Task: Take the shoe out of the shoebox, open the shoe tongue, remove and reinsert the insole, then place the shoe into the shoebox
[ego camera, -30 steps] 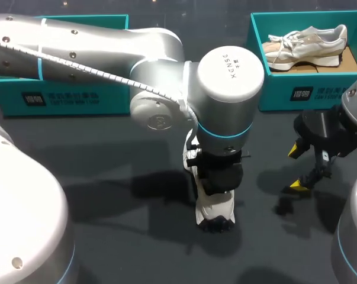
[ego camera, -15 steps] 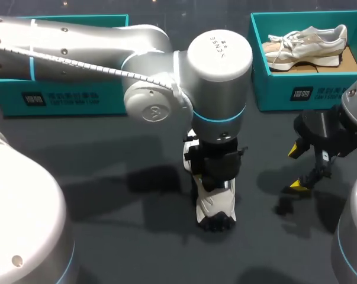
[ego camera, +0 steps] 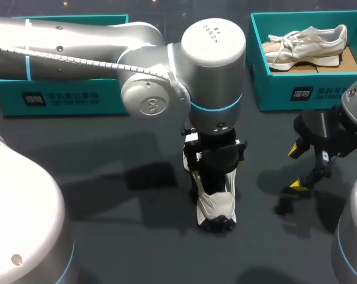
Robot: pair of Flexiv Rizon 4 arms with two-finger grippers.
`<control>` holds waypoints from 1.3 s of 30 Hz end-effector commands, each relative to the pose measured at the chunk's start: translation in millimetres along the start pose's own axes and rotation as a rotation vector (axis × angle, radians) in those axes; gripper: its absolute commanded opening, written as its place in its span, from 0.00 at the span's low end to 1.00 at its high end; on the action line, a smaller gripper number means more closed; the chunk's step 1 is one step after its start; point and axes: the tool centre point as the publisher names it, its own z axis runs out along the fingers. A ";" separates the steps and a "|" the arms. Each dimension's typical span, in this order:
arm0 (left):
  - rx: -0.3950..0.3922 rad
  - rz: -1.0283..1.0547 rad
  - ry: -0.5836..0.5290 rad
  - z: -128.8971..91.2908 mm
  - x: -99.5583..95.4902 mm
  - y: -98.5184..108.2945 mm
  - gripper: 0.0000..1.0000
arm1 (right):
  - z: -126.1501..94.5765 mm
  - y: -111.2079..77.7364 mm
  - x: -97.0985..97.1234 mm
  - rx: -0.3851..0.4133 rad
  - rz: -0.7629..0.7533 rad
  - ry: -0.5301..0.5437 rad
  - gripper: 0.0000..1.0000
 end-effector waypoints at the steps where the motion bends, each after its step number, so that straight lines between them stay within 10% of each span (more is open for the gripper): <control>1: 0.007 0.001 -0.007 -1.6 1.6 4.1 1.00 | 0.4 -0.5 1.6 0.001 0.000 -0.003 1.00; 39: 0.022 -0.007 -0.051 -37.7 -0.2 63.1 0.89 | 0.4 -0.5 1.6 0.001 0.000 -0.003 1.00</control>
